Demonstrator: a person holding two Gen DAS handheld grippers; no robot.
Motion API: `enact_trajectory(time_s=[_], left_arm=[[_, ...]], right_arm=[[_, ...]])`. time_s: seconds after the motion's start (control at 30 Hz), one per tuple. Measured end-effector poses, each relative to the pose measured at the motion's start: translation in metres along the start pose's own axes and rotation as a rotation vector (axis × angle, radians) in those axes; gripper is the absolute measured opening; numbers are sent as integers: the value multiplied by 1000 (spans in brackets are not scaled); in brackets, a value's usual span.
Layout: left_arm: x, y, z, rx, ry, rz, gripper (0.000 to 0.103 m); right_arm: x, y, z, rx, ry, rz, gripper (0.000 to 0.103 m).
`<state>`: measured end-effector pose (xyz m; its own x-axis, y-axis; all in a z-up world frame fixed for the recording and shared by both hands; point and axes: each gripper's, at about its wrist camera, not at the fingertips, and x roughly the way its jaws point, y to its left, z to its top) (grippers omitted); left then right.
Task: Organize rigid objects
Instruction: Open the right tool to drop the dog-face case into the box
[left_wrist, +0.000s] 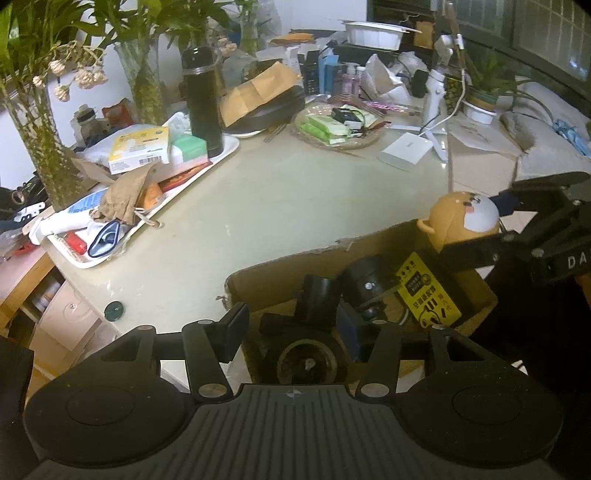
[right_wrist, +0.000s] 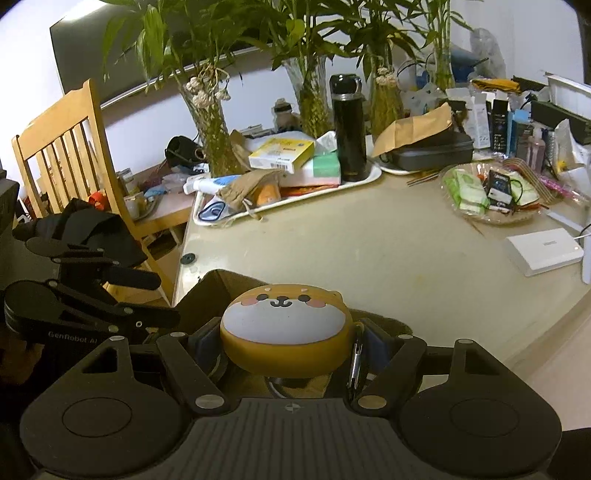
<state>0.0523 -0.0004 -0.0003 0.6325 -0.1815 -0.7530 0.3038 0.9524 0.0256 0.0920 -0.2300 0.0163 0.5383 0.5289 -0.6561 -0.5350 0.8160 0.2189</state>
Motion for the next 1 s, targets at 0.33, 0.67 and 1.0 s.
enact_trajectory(time_s=[0.33,0.67,1.0], left_arm=[[0,12,2,-46,11,49,52],[-5,19,-1,-72,10,56,52],[-7,22,-2,-89,12,59,53]], right_arm=[[19,9,0,14,57,20,79],[23,26,8,-1,48,39,79],[37,30,4,-40,89,-37,103]])
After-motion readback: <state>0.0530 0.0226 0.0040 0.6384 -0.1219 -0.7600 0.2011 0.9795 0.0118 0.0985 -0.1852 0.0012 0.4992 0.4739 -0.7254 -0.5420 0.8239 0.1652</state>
